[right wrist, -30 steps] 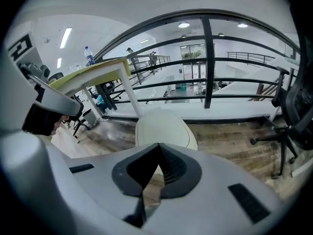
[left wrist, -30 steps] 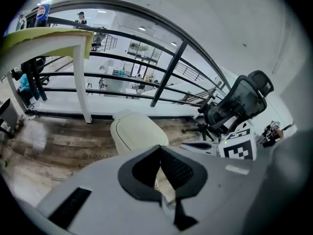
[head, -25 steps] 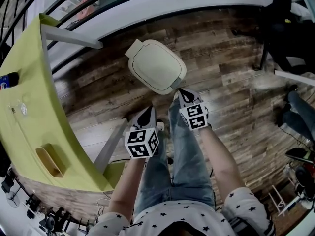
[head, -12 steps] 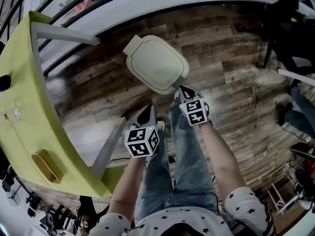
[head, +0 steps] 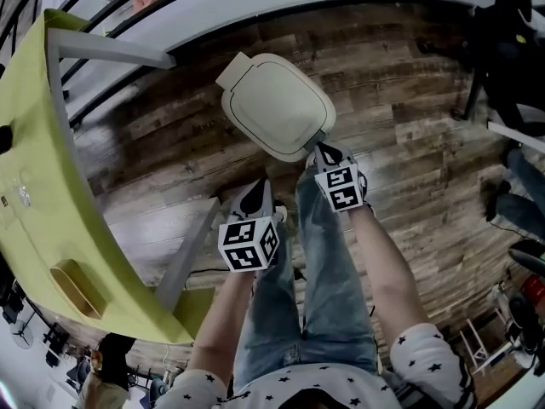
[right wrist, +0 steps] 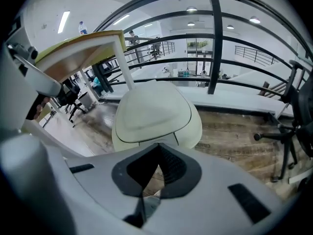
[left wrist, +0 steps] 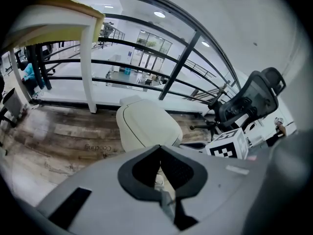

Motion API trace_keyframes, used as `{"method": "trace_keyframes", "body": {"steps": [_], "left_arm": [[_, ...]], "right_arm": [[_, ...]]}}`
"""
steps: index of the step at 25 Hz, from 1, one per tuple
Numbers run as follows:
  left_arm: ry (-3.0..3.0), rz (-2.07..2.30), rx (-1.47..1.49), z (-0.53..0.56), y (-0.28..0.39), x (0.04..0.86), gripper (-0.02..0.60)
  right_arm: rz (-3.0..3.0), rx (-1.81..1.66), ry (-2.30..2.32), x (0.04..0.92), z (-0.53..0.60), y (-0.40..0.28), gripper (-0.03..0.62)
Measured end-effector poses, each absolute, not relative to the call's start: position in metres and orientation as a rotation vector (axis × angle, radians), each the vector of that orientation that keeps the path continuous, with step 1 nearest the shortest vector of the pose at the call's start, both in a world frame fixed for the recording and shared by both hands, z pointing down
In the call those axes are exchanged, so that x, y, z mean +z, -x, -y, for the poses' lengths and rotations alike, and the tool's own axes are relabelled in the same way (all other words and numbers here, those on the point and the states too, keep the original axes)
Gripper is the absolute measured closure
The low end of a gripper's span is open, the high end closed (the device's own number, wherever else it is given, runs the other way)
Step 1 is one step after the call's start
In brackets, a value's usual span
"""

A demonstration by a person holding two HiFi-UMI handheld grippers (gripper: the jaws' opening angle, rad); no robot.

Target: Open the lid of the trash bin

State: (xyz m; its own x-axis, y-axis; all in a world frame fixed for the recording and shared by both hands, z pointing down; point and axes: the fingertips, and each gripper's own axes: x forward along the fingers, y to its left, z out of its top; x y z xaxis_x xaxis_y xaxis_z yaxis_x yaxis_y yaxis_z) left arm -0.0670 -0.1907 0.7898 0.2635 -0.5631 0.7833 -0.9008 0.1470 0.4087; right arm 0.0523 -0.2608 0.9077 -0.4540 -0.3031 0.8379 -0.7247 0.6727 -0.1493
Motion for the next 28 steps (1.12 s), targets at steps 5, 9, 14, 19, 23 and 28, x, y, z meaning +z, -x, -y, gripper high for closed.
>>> {"method": "trace_keyframes", "body": {"steps": [5,9,14,19,23,28], "left_arm": [[-1.519,1.41,0.423,0.186,0.063,0.793,0.571],[-1.524,1.403,0.426,0.184,0.06,0.793,0.571],[-1.522,1.403,0.421,0.184,0.059,0.792,0.571],[-1.518,1.401,0.413,0.183,0.058,0.789,0.571],[-1.518,1.399,0.419,0.178,0.057,0.787,0.571],[-1.525,1.393,0.422,0.175,0.057,0.783,0.571]], "right_arm": [[2.038,0.647,-0.811,0.911,0.259,-0.055,0.6],[2.032,0.67,-0.825,0.913,0.258,-0.056,0.6],[2.021,0.632,-0.81,0.913,0.257,-0.055,0.6],[2.003,0.672,-0.827,0.913,0.258,-0.055,0.6],[2.001,0.678,-0.837,0.913,0.257,-0.055,0.6],[1.993,0.65,-0.848,0.91,0.258,-0.053,0.6]]}}
